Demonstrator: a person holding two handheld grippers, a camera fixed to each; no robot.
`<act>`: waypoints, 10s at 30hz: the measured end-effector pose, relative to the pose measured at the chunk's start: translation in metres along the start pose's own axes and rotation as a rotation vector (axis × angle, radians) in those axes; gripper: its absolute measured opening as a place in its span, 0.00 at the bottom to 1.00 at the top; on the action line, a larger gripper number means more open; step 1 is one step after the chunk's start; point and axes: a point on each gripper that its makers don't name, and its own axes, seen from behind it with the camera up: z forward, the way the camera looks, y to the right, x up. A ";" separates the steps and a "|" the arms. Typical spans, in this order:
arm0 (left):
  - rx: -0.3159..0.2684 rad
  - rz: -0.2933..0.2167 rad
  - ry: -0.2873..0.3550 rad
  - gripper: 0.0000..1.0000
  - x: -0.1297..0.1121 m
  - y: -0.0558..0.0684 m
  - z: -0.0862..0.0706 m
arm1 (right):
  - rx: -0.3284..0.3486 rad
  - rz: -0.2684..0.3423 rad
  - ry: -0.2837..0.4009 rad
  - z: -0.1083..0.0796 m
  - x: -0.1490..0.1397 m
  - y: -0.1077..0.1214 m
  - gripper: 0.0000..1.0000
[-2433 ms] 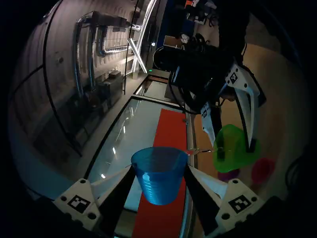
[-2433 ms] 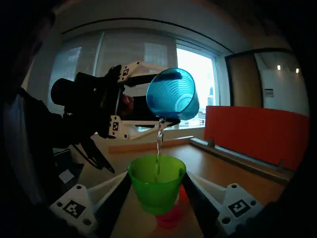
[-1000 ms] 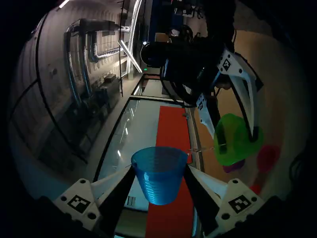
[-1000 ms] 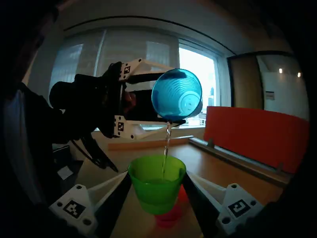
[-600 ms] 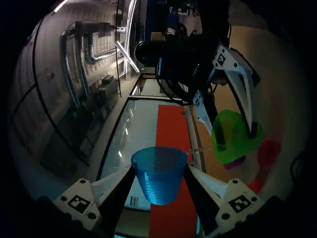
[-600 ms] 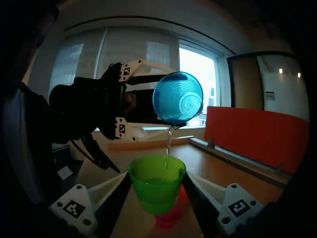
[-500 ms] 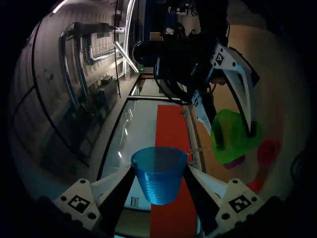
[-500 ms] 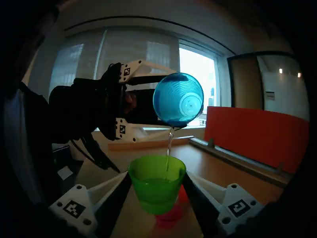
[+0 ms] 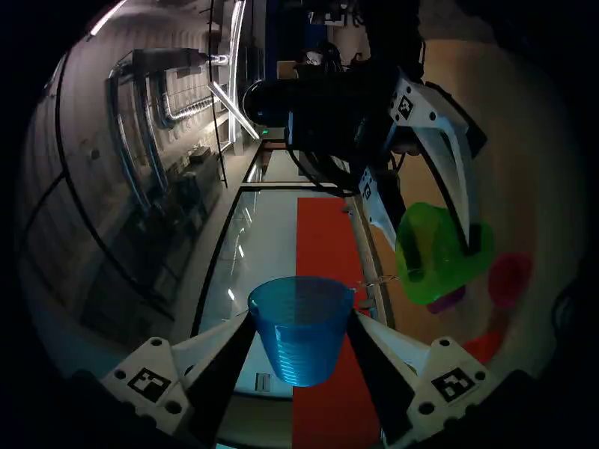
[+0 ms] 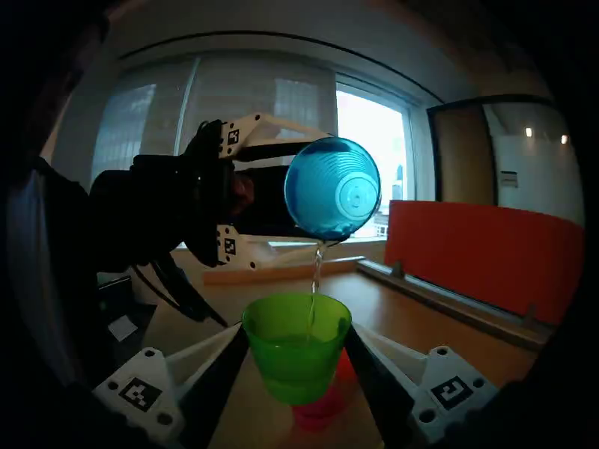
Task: Pour water
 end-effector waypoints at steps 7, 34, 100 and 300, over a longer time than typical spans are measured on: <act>-0.002 0.020 0.000 0.84 0.001 0.001 -0.001 | -0.003 0.001 0.001 0.001 -0.001 0.000 0.89; -0.016 -0.025 0.006 0.84 0.001 0.005 0.000 | -0.008 0.000 0.005 -0.005 0.000 0.000 0.89; 0.019 -1.176 0.004 0.84 -0.042 -0.001 -0.011 | -0.041 -0.017 0.036 -0.022 0.012 0.006 0.89; -0.593 -1.384 -0.628 0.86 -0.050 0.325 -0.111 | -0.019 0.040 -0.518 -0.063 -0.197 0.023 0.90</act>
